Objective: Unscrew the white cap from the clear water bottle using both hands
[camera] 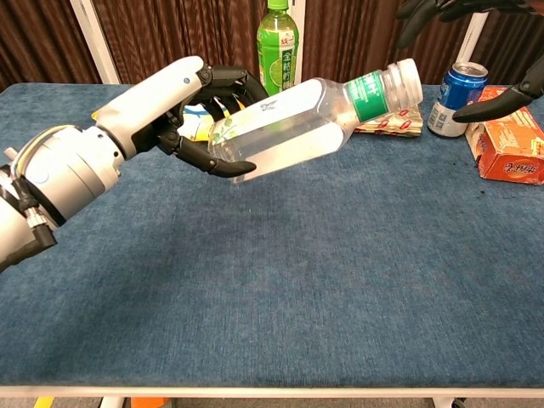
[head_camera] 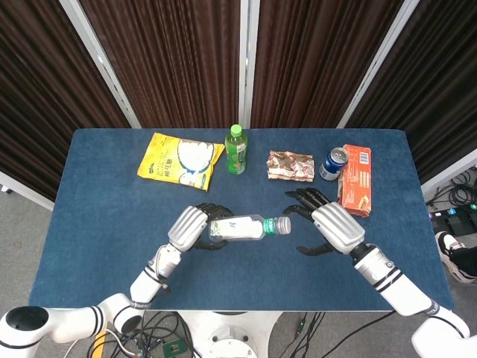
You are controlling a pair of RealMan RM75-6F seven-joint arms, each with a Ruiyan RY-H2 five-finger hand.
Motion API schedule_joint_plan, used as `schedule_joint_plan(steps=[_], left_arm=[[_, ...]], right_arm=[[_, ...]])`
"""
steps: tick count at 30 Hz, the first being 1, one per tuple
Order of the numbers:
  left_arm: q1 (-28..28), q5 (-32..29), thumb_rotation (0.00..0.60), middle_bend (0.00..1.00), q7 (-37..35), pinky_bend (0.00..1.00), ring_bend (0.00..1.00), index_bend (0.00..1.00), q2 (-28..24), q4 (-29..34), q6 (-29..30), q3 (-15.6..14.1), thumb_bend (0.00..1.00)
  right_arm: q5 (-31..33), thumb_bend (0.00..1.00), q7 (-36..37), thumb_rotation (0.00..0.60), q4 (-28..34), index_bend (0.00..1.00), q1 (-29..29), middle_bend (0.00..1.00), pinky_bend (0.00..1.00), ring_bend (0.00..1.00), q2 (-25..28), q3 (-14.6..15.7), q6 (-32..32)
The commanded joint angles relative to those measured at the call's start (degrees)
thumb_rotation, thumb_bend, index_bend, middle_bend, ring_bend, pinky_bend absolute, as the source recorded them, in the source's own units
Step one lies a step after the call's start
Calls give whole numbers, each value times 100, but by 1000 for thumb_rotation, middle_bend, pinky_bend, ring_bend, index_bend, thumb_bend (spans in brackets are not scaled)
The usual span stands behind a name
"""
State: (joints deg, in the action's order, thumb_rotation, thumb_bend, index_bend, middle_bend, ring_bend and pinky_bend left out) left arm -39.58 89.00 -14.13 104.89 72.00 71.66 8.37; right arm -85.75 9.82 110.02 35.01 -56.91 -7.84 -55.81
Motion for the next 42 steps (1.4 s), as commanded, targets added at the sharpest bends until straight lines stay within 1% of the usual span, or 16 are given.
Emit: schedule_joint_plan(steps=[1,9,26,33,39,42], left_arm=[[-2,0,600,500,-3,420,388,488,-6,10,7,8,353],[-15,-20,600,500,10,419,388,489,-13,10,-12,15,352],[-20,-80,600,500,13,419,388,489,19,-53,-57,13,353],[-20,-83,600,499,26,419,388,488,25,-50,-54,13,352],[3,-130,600,500,-161,419,388,489,73,35,2,69,352],[2,-136,600,499,-233,420,388,489,47,75,4,90,353]], right_arm=[[61,73,-29,600,-27,273,16,67,0,0,-8,27,65],[109,72,-69,600,-25,273,54,66,0,0,-27,40,117],[-91,73,-49,600,109,273,35,66,0,0,40,114,21],[-163,75,7,600,91,273,7,67,0,0,43,96,-110],[-177,116,-28,600,-72,274,-39,73,0,0,-149,-7,-400],[-48,128,-135,600,-124,274,-46,77,0,0,-205,-29,-405]])
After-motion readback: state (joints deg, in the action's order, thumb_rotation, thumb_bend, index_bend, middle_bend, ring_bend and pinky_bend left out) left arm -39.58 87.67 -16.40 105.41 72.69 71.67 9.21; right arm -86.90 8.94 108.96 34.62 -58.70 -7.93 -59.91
